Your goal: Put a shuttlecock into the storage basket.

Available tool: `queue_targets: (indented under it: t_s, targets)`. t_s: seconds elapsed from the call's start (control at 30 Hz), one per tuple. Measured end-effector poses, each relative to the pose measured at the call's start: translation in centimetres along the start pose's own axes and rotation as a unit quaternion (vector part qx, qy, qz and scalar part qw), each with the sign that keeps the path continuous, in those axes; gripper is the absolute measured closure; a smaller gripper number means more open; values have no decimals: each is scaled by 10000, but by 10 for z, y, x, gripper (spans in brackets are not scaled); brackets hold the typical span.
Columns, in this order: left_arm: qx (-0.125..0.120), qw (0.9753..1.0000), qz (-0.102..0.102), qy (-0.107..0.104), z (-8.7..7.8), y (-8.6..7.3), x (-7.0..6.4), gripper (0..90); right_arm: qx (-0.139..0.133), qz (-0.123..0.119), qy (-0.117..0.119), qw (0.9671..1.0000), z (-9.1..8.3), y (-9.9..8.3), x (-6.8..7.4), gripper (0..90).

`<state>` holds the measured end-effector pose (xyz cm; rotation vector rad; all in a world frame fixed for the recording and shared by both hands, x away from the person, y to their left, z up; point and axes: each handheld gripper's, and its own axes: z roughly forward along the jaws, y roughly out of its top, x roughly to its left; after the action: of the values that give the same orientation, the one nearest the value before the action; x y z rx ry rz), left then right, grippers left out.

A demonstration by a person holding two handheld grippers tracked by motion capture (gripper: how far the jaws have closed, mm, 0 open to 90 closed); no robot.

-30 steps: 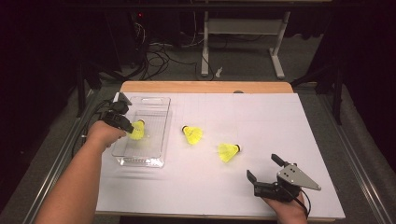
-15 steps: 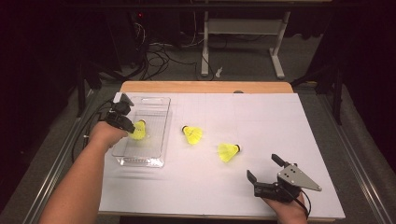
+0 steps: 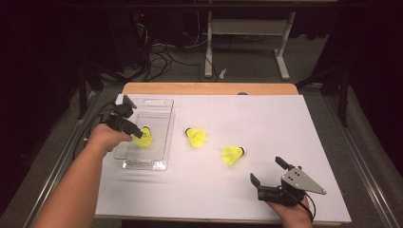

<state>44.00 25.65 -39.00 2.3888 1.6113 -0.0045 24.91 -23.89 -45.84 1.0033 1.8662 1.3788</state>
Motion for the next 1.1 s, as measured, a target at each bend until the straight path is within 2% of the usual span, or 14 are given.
queue_targets:
  t_s: [0.37, 0.5, 0.7, 0.87, 1.1]
  targets:
    - [-40, 9999, 78, -149, -15, -8, -9, 400, -13, -21, 1, 10000, 0, 1, 1, 1]
    - [52, 9997, 115, -186, -17, -10, -14, 376, -15, -34, -8, 10000, 0, 1, 2, 1]
    - [187, 9992, 291, -218, -20, -15, -26, 332, -28, -39, -19, 10000, 0, 2, 2, 1]
    - [263, 9988, 319, -258, -22, -18, -33, 305, -33, -36, -41, 10000, -1, 2, 1, 1]
    - [422, 9977, 403, -343, -18, -23, -39, 254, -25, -40, -44, 10000, 0, 2, 2, 1]
